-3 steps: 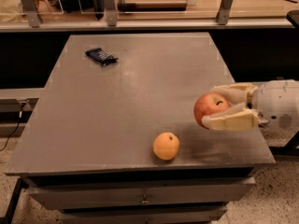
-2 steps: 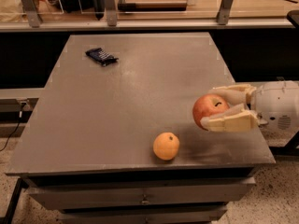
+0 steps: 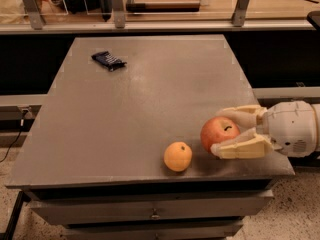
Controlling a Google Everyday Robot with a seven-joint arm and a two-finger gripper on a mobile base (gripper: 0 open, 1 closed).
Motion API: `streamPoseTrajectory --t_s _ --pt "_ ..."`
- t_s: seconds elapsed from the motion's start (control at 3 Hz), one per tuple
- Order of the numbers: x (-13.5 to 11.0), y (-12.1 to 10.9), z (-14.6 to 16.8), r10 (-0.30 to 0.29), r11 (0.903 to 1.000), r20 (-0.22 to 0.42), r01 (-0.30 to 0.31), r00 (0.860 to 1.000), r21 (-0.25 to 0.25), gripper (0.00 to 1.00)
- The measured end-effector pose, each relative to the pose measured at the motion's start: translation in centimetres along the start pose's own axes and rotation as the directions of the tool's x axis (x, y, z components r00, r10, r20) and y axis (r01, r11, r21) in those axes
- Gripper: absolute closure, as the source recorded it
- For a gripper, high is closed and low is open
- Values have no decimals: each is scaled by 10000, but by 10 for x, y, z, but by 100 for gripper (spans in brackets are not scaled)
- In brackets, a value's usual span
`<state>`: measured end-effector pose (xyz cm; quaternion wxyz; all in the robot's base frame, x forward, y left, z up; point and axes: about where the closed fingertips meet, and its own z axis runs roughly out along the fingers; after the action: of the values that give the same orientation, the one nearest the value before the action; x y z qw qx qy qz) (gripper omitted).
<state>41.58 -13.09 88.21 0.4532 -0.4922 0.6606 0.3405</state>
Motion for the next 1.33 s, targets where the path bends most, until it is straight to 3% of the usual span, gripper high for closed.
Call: streamPoseTrajectory --t_s 0.33,0.67,1.33 --pt "9 15 5 -259 9991 -74 256 9996 -339 100" --pt "7 15 6 -272 9990 -80 269 9996 -352 82" --pt "5 17 9 -319 9986 -102 314 9994 -419 35"
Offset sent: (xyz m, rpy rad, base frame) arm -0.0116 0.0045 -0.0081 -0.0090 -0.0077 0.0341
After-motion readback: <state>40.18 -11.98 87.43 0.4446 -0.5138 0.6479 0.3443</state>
